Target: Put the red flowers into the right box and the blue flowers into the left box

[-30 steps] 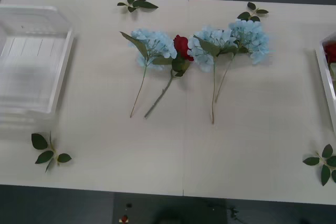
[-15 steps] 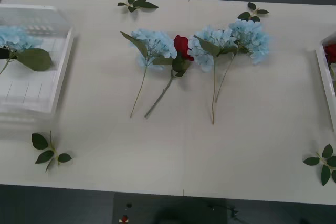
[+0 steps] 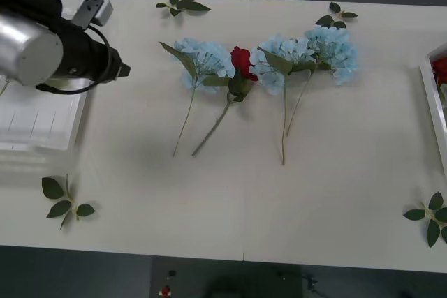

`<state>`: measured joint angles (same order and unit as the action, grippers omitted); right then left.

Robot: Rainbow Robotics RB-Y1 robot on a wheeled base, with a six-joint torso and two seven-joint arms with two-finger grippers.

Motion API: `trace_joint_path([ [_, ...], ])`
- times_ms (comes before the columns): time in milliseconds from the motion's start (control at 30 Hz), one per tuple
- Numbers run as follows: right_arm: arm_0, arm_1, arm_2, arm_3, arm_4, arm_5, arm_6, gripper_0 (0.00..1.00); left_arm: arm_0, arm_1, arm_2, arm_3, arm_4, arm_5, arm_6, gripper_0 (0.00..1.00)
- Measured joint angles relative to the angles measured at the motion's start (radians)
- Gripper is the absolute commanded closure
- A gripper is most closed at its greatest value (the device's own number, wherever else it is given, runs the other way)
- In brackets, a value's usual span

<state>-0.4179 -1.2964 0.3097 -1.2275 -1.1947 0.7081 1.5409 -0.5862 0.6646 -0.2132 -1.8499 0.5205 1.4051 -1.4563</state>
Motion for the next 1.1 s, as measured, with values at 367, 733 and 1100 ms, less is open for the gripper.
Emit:
trace_joint_path([
  [367, 0.13, 0.094, -0.077, -0.302, -0.18, 0.152, -0.342, 0.0, 0.004, -0.219, -0.157, 0.291, -0.069, -0.347, 0.0, 0.0],
  [733, -0.145, 0.395, 0.063, -0.285, 0.11, 0.277, -0.804, 0.0, 0.02, -0.256, -0.231, 0.452, -0.08, -0.589, -0.004, 0.0],
  [1100, -0.454, 0.617, 0.336, 0.054, 0.416, 0.238, -0.982, 0.0, -0.026, -0.256, -0.304, 0.453, -0.066, -0.631, -0.018, 0.19],
])
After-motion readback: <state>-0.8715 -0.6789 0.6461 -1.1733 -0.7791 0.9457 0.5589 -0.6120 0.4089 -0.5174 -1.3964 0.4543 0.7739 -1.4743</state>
